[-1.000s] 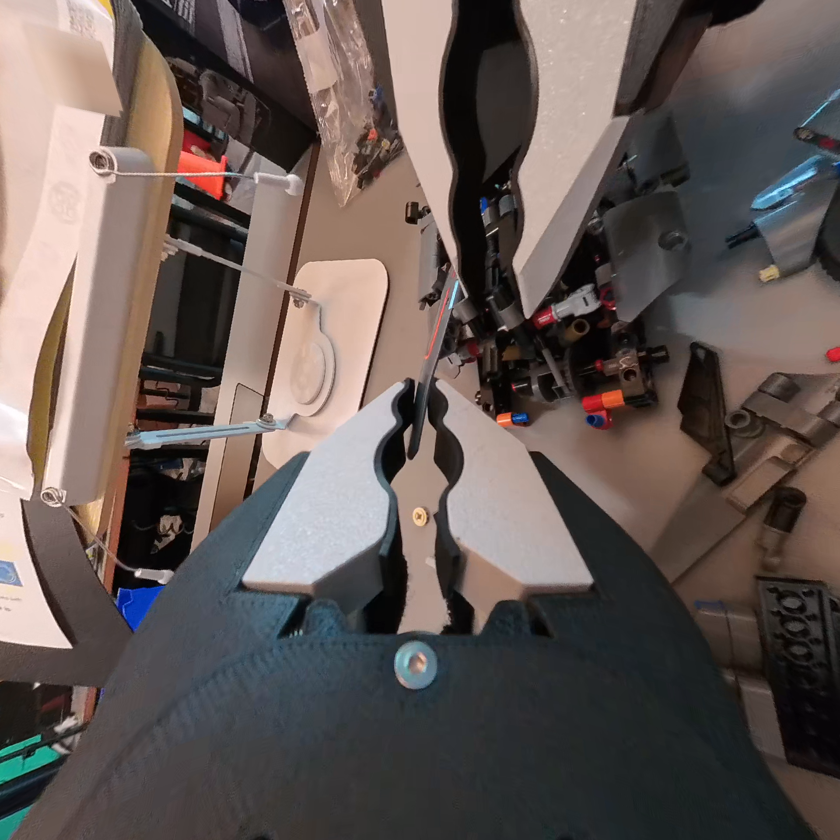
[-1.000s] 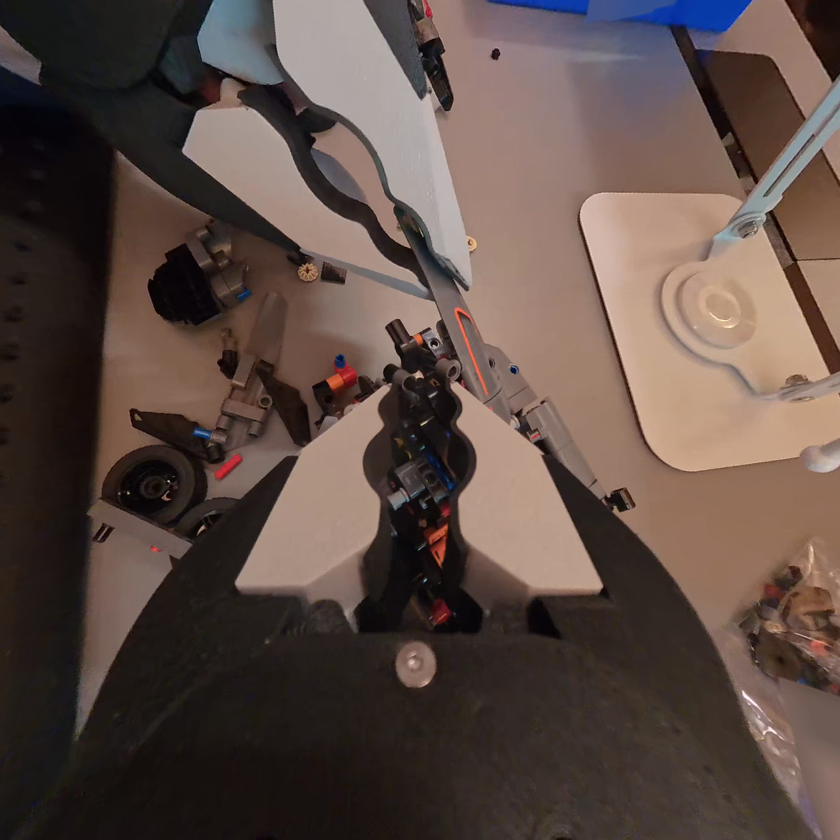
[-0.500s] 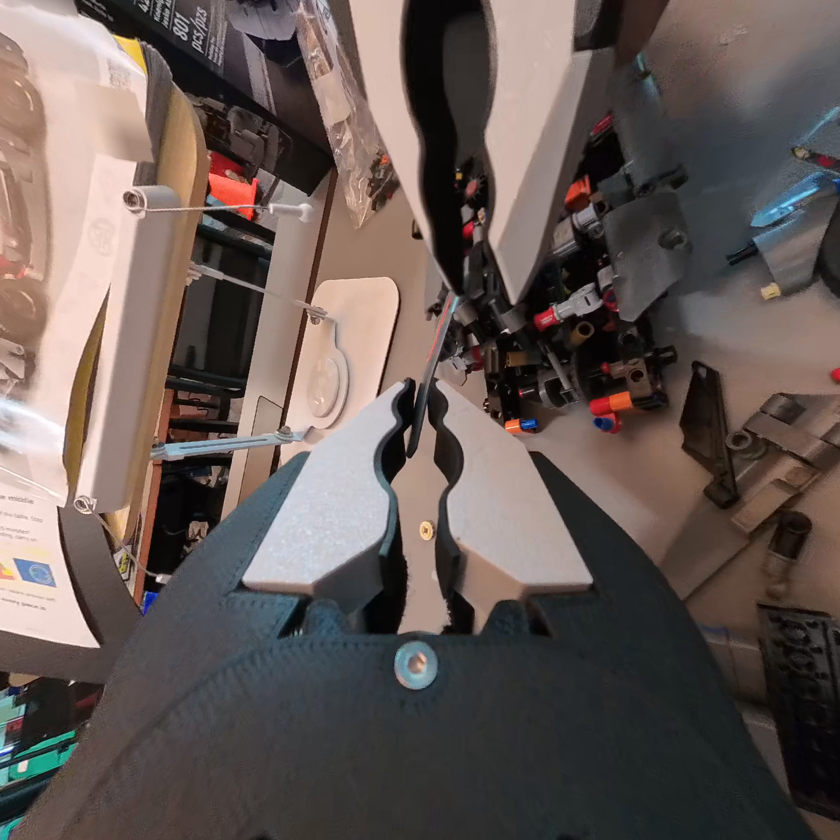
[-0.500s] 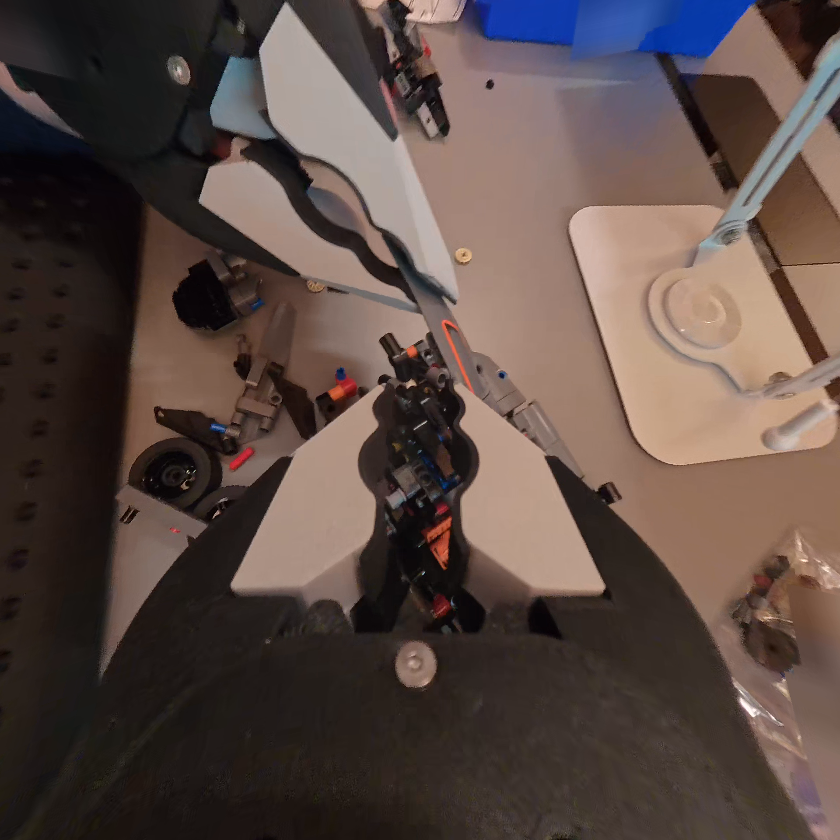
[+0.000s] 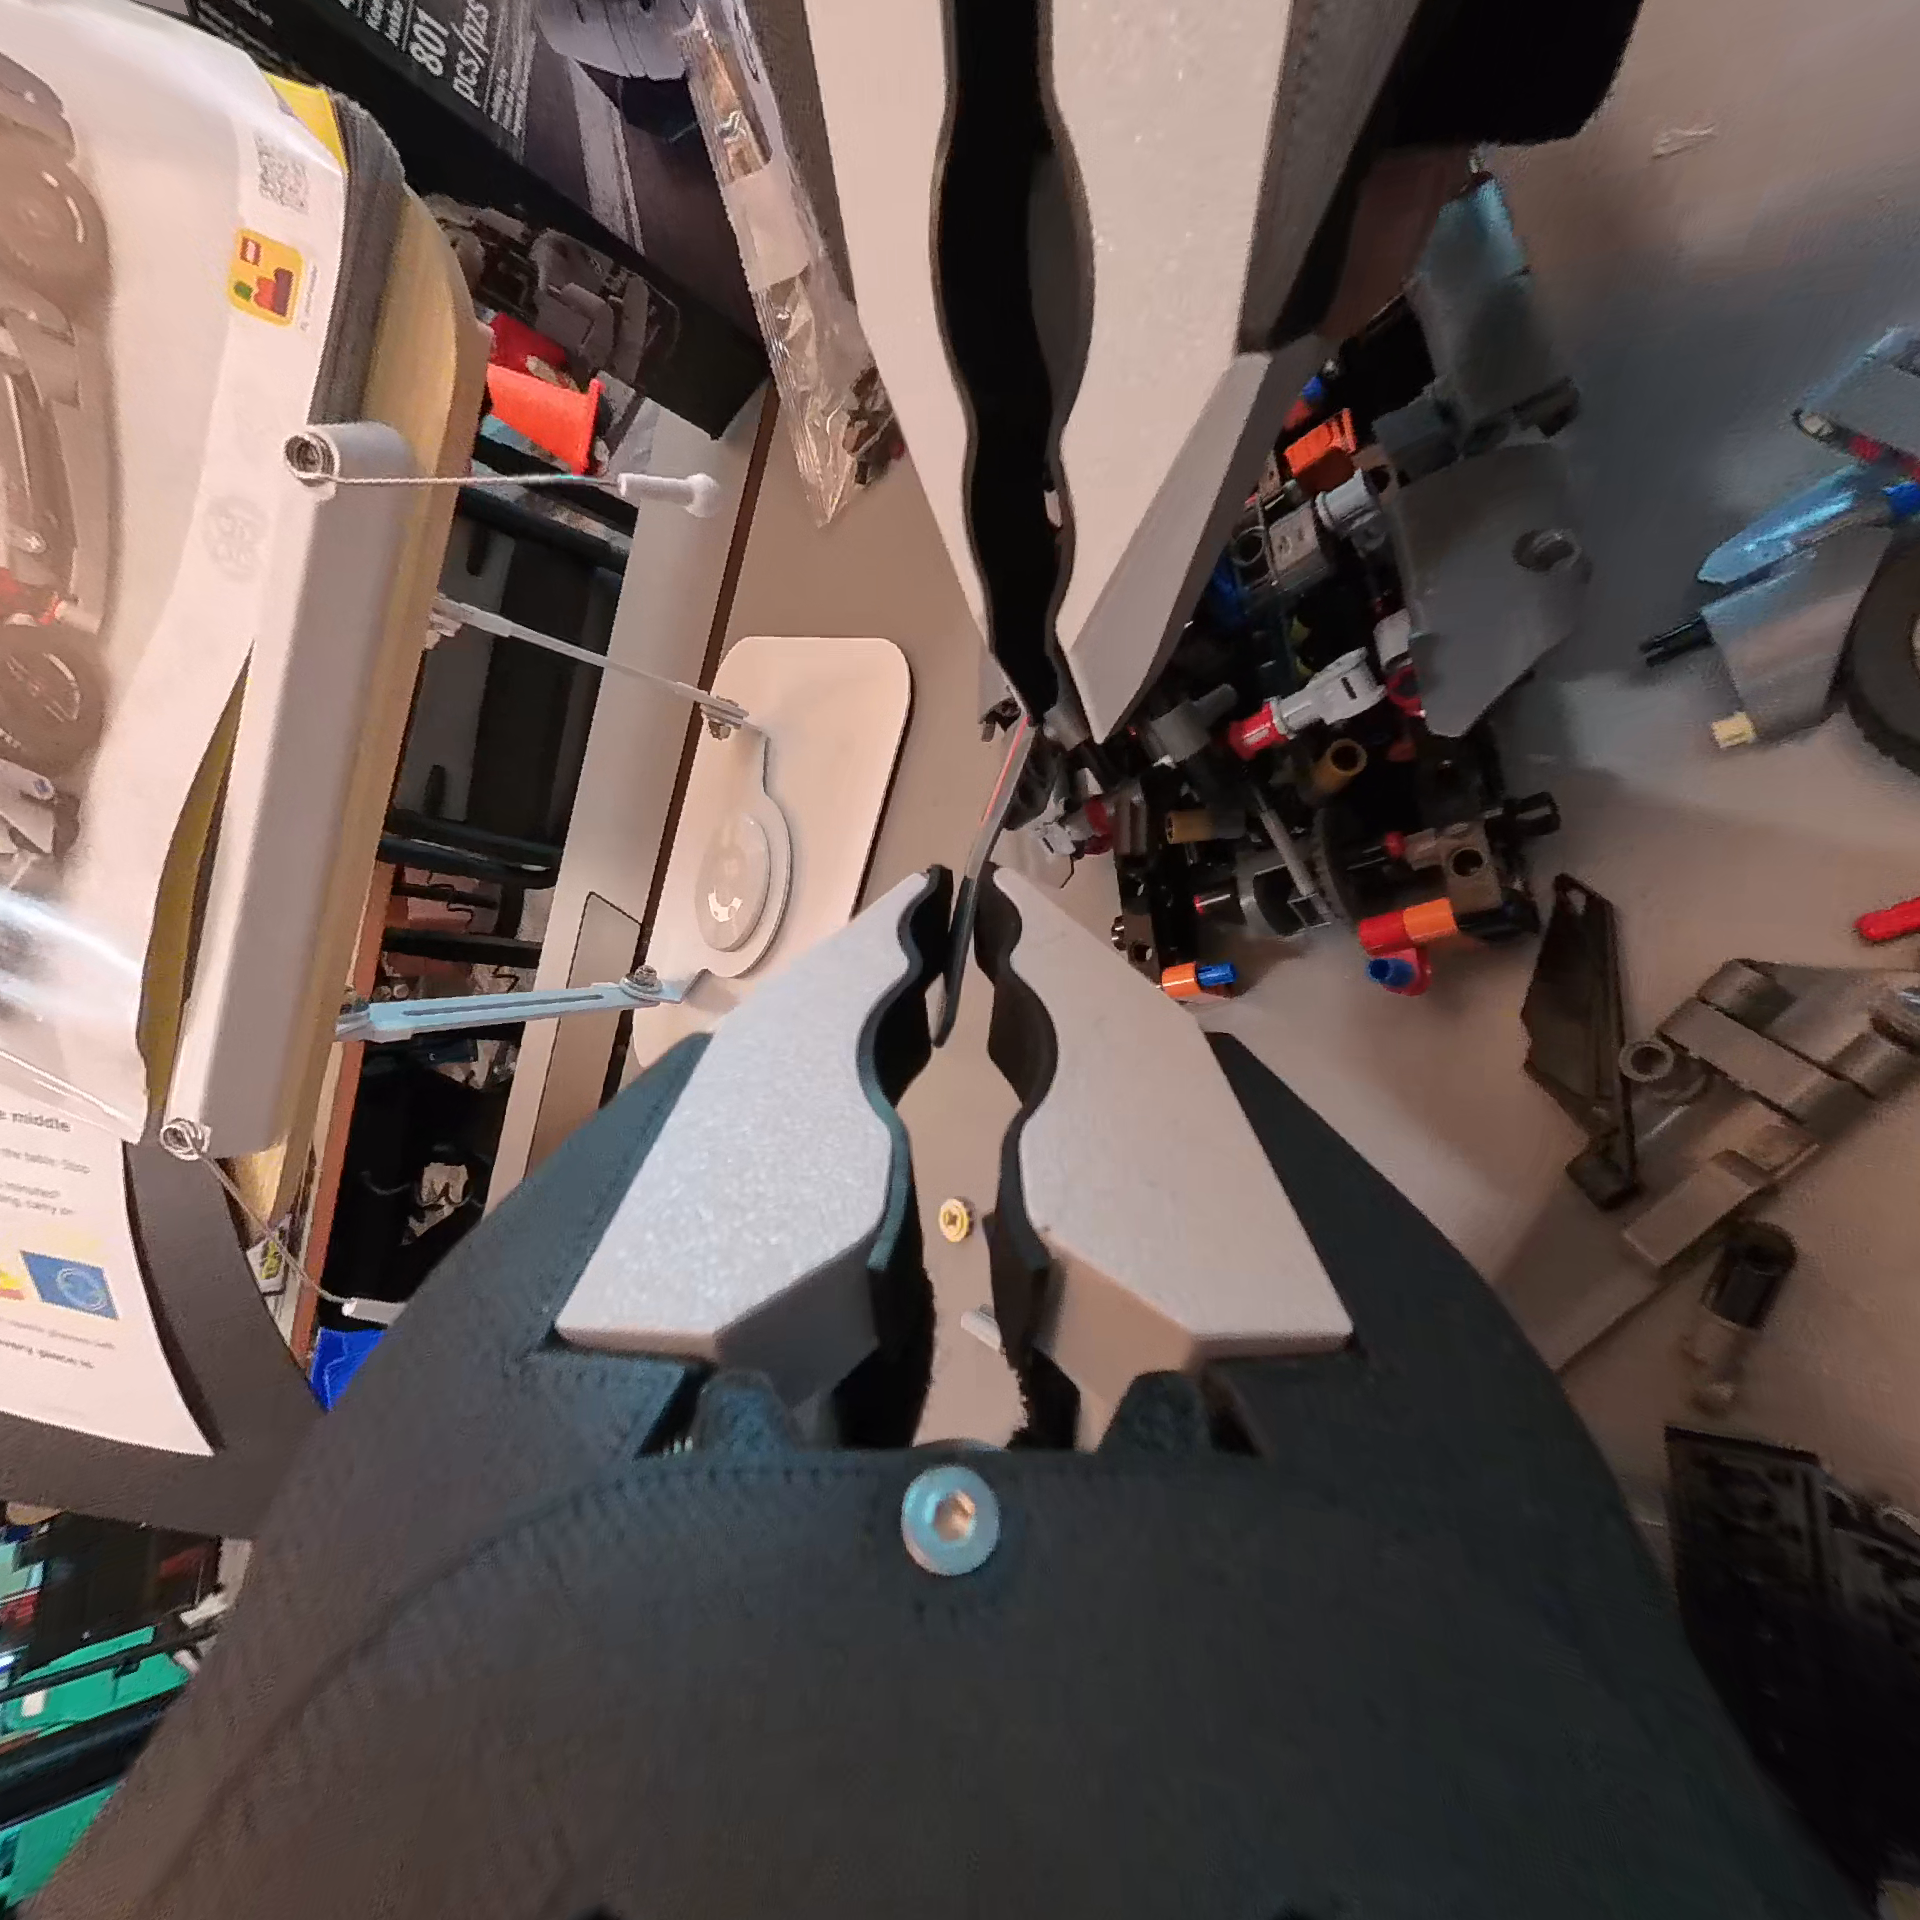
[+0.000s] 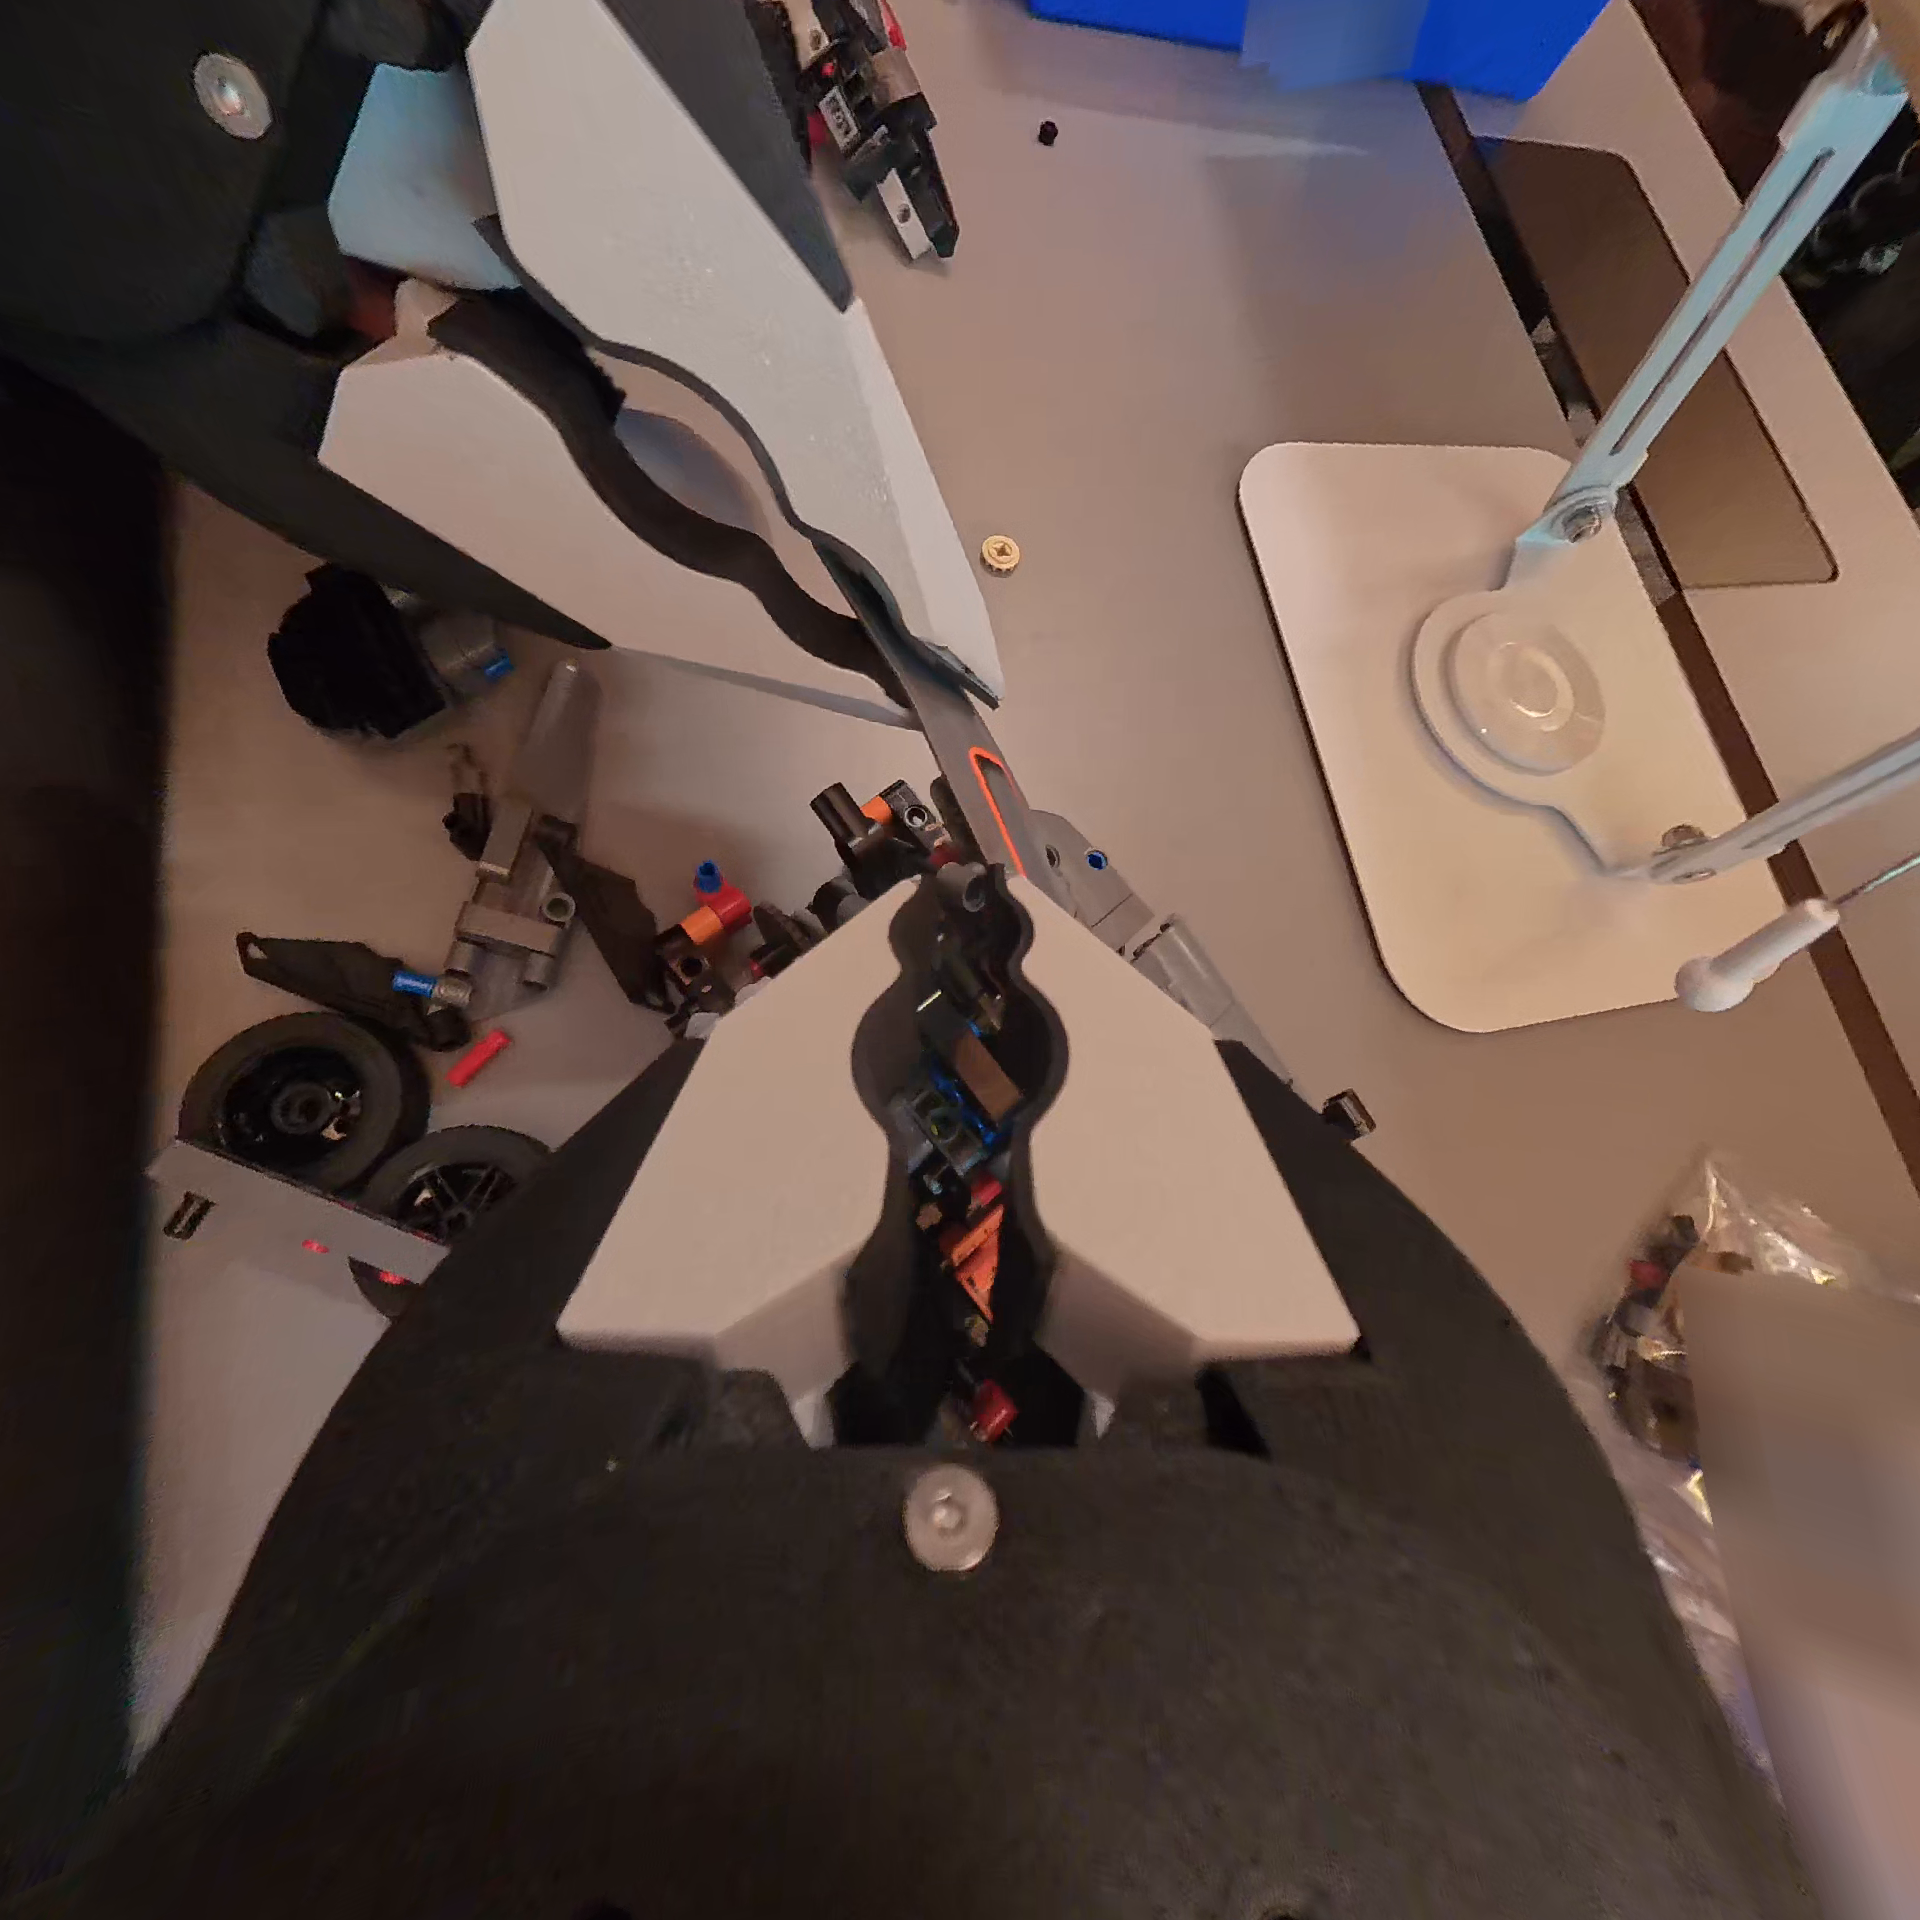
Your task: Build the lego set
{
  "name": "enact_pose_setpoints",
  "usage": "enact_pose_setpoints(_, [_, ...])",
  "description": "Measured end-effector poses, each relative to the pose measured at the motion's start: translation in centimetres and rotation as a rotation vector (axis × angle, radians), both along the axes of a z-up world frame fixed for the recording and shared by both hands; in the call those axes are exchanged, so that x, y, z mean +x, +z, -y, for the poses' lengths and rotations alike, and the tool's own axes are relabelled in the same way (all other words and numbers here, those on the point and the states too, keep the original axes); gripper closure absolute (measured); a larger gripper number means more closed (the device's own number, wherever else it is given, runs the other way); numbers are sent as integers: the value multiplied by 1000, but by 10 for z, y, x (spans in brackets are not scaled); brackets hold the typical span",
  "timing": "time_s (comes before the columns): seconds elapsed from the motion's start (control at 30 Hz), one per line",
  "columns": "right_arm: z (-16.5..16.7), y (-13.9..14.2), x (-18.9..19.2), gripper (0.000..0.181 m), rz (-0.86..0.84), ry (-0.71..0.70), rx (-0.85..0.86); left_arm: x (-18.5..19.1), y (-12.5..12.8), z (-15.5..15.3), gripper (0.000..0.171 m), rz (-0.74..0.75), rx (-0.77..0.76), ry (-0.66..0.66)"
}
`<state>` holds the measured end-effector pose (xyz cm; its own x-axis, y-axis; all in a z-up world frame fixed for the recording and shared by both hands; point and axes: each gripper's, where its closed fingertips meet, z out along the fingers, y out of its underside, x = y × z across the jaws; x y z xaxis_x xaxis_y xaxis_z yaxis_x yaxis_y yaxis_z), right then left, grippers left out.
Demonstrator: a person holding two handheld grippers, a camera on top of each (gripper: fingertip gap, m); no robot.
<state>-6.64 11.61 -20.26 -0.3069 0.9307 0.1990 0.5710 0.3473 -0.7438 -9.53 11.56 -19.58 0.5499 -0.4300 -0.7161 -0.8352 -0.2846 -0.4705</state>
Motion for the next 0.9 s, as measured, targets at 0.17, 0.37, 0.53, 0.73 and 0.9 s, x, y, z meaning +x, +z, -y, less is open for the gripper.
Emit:
enact_pose_setpoints(0.17, [2, -2, 5, 181, 7, 39, 5, -1, -3, 0, 171, -42, 21, 7])
enact_pose_setpoints(0.37, [4, -2, 9, 181, 20, 58, 1, 1, -7, 0, 170, -25, 13, -21])
enact_pose_setpoints(0.53, [8, -4, 14, 181, 42, 95, 15, 3, -8, 0, 169, -5, 8, -32])
enact_pose_setpoints(0.73, [11, -7, 18, 181, 55, 119, 25, 2, -14, -3, 170, -11, -7, -21])
enact_pose_setpoints(0.9, [30, -31, 26, 181, 147, 217, 4, -13, -10, -12, 170, -31, 20, 49])
